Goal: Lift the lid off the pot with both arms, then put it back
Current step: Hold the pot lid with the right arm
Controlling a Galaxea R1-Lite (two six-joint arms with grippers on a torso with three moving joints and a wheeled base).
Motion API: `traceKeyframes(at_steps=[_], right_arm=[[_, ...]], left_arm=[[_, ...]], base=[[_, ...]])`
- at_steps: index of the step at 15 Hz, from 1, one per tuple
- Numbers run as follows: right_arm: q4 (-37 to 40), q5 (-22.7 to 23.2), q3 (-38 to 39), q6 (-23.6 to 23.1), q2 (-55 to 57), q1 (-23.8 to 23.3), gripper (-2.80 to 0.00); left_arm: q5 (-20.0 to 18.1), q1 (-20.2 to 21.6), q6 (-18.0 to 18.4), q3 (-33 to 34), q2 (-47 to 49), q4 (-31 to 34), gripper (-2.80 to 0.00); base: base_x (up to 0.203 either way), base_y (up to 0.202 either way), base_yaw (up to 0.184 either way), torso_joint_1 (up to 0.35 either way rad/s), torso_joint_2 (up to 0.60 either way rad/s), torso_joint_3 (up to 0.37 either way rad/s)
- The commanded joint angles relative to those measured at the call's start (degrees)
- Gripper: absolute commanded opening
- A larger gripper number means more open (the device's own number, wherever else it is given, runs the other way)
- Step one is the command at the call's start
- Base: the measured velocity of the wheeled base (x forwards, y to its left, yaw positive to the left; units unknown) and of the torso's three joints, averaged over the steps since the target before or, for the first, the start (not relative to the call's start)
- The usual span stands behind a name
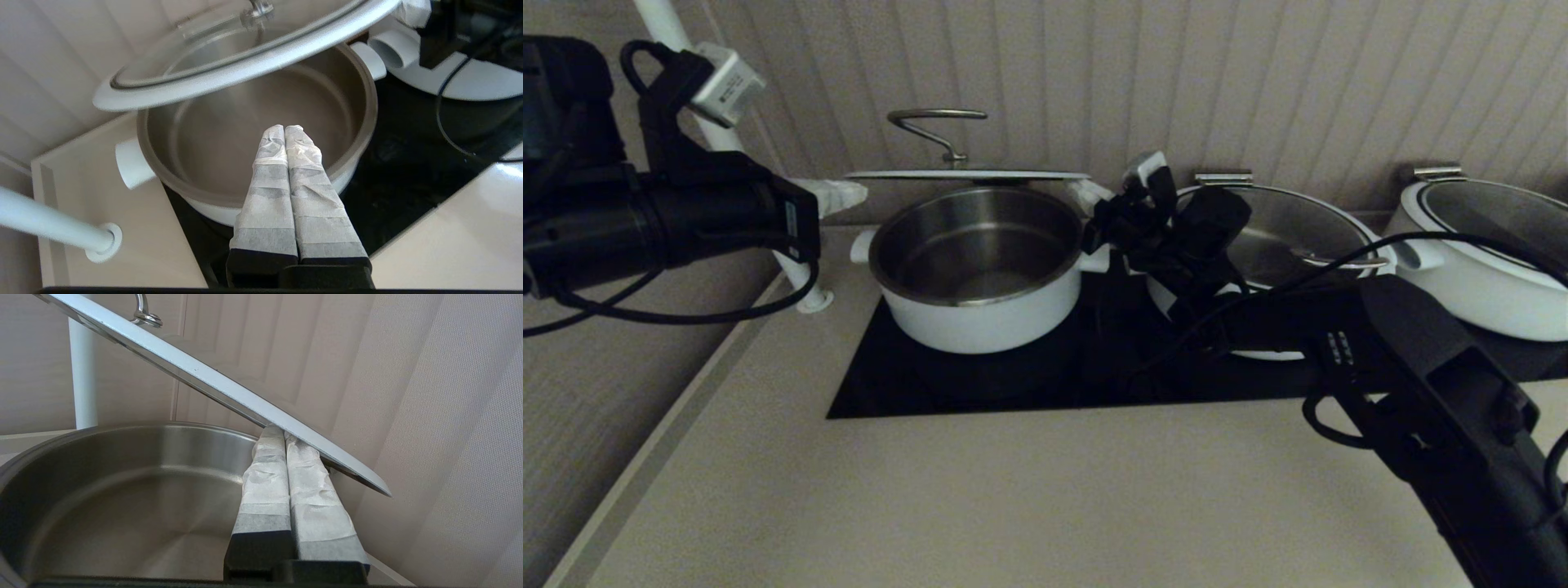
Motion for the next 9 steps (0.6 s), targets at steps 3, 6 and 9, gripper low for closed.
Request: traceKeyframes(at_steps=[3,6,9], right_arm=[[-0.44,0.13,-0.03,-0.07,-0.05,-0.04,-2.8],[-0.44,0.13,-0.03,-0.07,0.04,0.02,-2.8],[-0.44,0.13,-0.03,-0.07,-0.05,0.02,-2.8]], left_arm=[[-0.3,-0.18,0.37,4.32,-1.28,-0.41,-2.8],[-0.23,-0.22,0.58,4.91,-0.29,-0.52,-2.8],[-0.14,-0.49,0.42,4.95,1.02,-0.69,-2.8]], base=[[0.0,0.0,0.0,0.0,0.0,0.0],[0.0,0.0,0.0,0.0,0.0,0.0],[0.0,0.0,0.0,0.0,0.0,0.0]])
